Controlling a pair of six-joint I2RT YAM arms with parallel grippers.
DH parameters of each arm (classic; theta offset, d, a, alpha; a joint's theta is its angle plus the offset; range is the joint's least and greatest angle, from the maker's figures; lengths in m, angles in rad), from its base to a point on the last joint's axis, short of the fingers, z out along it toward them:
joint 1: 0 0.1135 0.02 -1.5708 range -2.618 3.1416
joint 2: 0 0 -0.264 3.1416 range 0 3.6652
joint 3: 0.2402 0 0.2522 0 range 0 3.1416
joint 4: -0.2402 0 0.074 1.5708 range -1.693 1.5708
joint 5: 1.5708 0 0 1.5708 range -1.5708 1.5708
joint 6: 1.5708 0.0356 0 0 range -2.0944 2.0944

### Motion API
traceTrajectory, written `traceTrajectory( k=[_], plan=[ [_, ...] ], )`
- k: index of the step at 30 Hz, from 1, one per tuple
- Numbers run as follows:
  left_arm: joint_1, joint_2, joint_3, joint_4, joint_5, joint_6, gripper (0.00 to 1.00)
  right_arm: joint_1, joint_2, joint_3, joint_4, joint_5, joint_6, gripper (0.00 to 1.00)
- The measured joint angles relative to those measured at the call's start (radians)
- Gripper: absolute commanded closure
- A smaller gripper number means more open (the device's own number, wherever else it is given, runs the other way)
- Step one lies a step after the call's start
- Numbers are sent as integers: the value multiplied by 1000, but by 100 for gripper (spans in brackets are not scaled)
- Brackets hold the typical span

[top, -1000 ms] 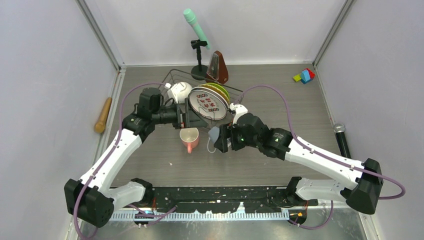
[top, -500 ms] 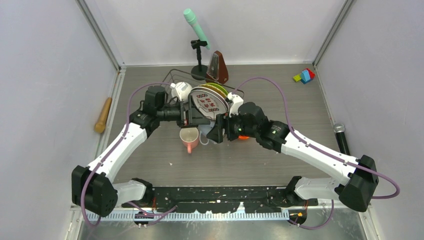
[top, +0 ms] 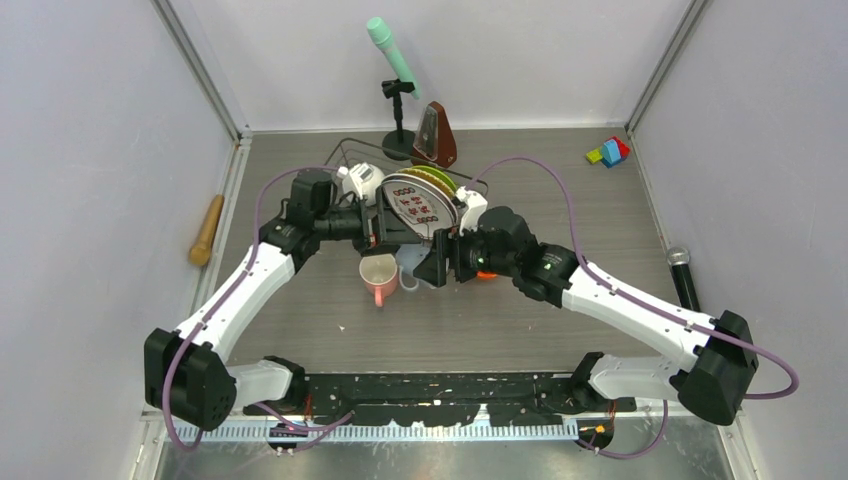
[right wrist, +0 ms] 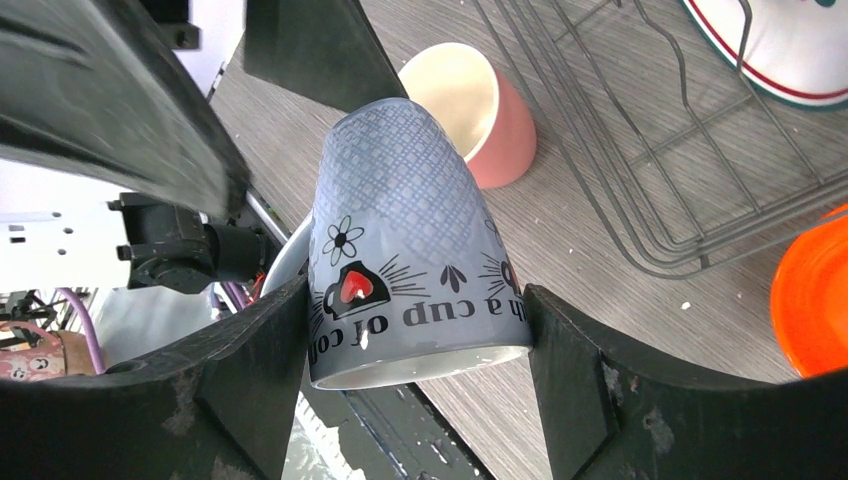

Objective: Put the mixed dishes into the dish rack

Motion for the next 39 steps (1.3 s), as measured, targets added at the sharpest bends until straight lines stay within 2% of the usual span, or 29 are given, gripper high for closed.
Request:
traceTrajectory(
  k=[9, 21, 30, 39],
  plan=[
    [39, 1, 29, 0, -32, -79, 0, -31, -45, -92, 13, 5, 1, 87],
    [50, 34, 29, 2, -30, -232, 0, -48, -147, -140, 187, 12, -14, 89],
    [50, 38, 24, 130, 15, -430, 0, -48, -119, -136, 322, 8, -48, 90],
    [55, 34, -8, 180, 45, -497, 5, -49, -46, -131, 411, -8, -53, 90]
  ],
)
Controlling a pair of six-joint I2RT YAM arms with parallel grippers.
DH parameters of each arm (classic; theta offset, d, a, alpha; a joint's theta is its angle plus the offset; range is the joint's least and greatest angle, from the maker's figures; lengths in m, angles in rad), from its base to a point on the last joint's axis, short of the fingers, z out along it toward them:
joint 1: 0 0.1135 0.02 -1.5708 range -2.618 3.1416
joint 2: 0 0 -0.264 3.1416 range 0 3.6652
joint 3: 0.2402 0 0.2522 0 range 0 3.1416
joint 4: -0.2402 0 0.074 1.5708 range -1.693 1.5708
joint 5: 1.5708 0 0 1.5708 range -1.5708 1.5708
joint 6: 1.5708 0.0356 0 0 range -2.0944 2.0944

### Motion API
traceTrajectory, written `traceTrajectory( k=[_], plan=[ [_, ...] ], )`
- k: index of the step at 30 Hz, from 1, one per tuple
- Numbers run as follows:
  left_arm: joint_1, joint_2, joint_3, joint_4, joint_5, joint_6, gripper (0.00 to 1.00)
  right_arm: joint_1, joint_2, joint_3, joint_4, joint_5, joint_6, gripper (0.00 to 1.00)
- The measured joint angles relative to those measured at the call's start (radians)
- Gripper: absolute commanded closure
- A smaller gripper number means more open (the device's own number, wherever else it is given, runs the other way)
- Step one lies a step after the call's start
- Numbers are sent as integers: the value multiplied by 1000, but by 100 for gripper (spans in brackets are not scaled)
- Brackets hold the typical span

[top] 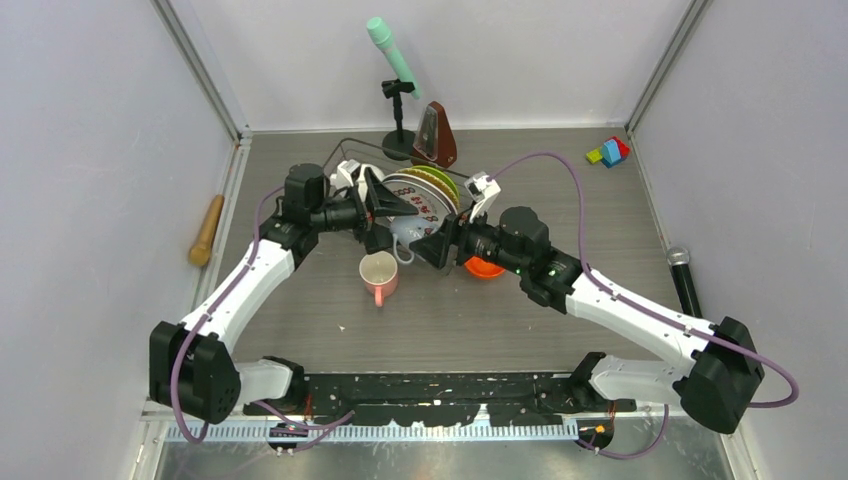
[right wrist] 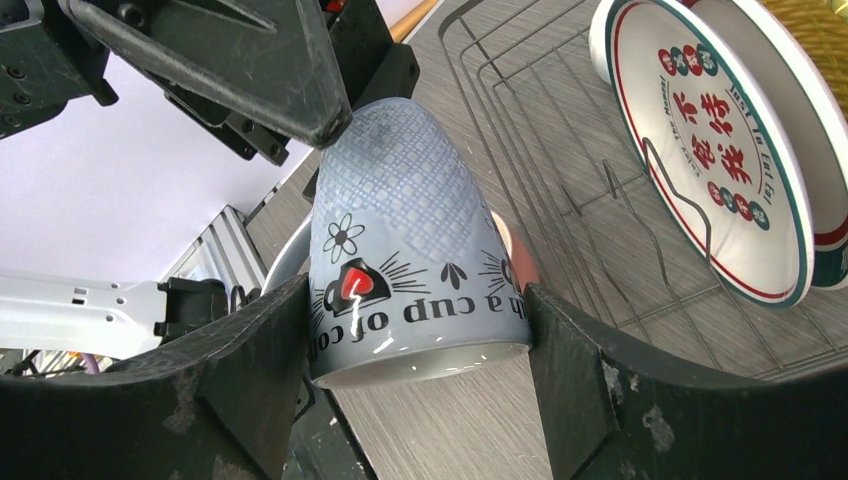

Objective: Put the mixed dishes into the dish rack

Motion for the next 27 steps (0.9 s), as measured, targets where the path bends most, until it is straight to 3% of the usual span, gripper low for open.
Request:
traceTrajectory(
  k=[10, 13, 16, 22, 25, 27],
  plan=[
    [-1, -14, -24, 25, 26, -22, 28, -2, 37, 23, 53, -5, -15, 90],
    [-1, -14, -35, 38, 28, -23, 40, -4, 45, 26, 65, -16, -15, 90],
    [1, -14, -42, 57, 33, -32, 61, -8, 48, 29, 66, -24, -15, 88],
    [2, -14, -49, 87, 33, -40, 100, -12, 48, 33, 65, -27, -23, 48],
    [2, -14, -49, 85, 28, -21, 100, -12, 48, 33, 61, -25, -25, 21],
    [4, -14, -47, 74, 24, 0, 100, -12, 48, 33, 51, -25, -25, 9]
  ],
)
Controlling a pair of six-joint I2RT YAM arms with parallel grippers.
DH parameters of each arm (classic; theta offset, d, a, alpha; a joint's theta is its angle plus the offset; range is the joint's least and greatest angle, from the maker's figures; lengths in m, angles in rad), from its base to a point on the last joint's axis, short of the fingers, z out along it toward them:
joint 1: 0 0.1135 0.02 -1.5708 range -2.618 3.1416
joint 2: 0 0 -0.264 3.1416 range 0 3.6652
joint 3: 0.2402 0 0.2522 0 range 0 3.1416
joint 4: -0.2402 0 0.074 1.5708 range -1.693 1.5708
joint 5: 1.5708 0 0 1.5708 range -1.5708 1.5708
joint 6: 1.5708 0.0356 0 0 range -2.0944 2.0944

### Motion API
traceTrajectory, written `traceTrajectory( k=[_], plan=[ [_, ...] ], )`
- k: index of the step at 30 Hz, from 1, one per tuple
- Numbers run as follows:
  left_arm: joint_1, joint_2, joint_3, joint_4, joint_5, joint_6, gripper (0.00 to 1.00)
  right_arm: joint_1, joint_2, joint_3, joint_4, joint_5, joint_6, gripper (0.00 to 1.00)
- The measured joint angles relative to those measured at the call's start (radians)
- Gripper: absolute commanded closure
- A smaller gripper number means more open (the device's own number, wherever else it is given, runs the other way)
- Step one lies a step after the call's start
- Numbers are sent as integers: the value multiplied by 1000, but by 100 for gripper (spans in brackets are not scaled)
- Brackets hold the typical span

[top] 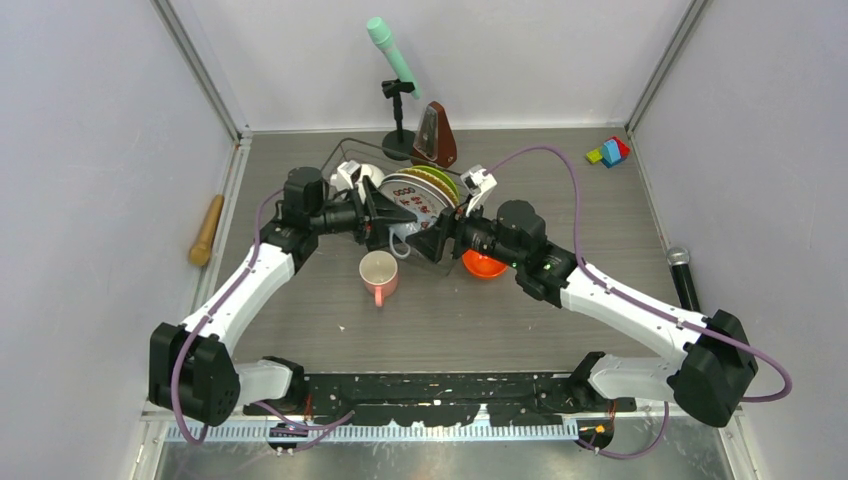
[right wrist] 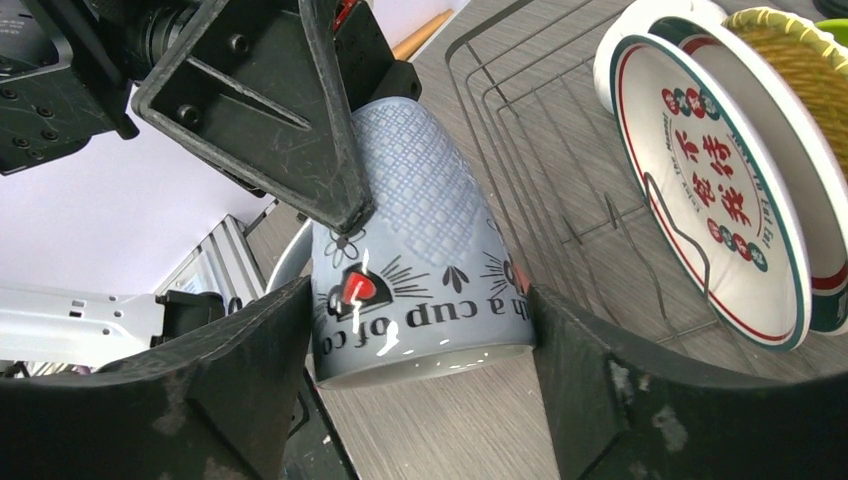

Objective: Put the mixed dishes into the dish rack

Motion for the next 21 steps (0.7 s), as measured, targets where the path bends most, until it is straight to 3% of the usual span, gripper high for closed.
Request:
traceTrajectory(
  k=[3, 12, 21],
  plan=[
    [8, 0, 15, -55, -26, 64, 100, 0, -5, 0, -14, 0, 3, 3],
    [110, -22, 120, -296, -188, 301, 100, 0, -98, 3, -70, 25, 1, 1],
    [121, -21, 338, -560, -638, 605, 100, -3, -165, 60, -277, 184, 17, 1]
  ],
)
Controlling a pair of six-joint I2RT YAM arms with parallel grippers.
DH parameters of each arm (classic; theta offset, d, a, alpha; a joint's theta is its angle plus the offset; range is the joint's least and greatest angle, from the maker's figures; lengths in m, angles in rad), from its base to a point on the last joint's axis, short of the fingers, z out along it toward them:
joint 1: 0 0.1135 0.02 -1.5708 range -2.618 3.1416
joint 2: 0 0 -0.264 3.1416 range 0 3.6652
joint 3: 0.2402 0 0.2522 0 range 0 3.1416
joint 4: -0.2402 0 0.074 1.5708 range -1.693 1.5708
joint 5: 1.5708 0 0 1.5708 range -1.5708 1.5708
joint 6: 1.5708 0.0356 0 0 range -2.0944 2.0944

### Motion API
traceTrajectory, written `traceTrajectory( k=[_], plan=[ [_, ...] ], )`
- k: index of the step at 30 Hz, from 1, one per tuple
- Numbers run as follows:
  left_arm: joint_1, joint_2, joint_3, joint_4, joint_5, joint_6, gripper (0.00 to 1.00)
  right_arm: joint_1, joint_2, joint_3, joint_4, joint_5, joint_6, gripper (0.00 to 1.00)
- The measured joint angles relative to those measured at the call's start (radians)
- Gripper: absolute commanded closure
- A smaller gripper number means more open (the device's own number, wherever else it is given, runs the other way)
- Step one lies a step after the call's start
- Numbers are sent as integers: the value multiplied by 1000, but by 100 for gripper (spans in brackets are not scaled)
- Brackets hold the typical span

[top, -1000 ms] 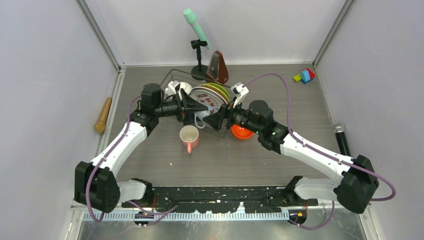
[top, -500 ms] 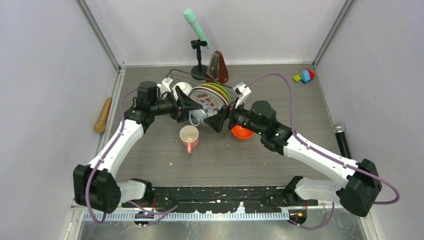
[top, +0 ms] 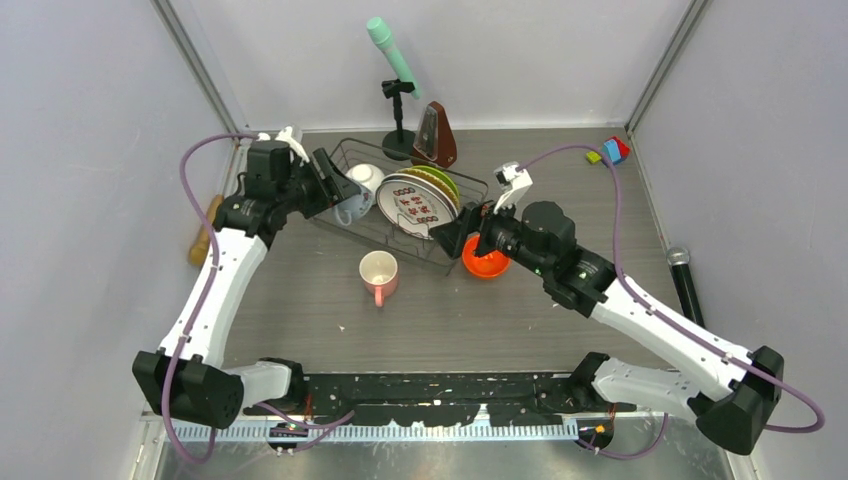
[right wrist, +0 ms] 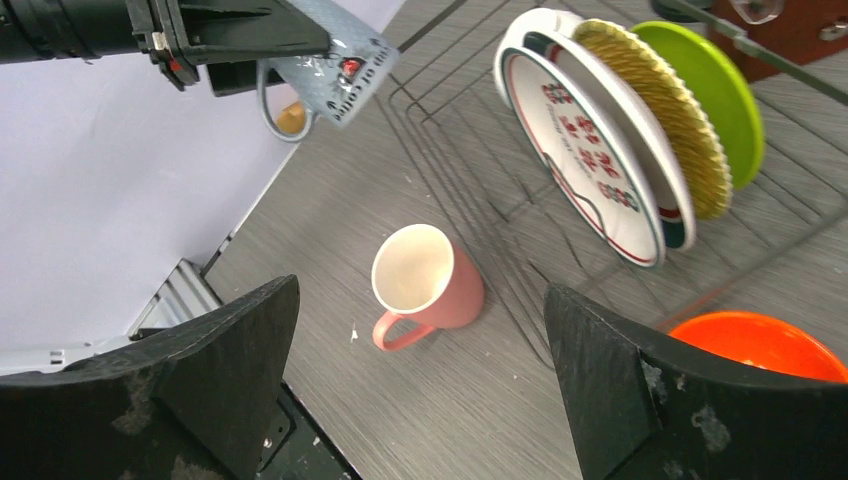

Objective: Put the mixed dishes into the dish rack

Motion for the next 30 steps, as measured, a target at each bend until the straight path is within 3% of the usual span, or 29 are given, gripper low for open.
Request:
traceTrajectory(
  k=[5, 11, 18, 30],
  plan=[
    [0, 5, 10, -29, -243, 81, 100, -3, -72, 16, -103, 75, 4, 2],
    [0, 71, 16, -24, -389, 51, 100, -3, -122, 50, -212, 193, 28, 2],
    [-1, 202, 44, -9, -457, -11, 100, -3, -181, 43, -331, 292, 71, 3],
    [-27, 309, 66, 107, -495, -72, 100, -4, -254, -9, -395, 330, 103, 4]
  ],
)
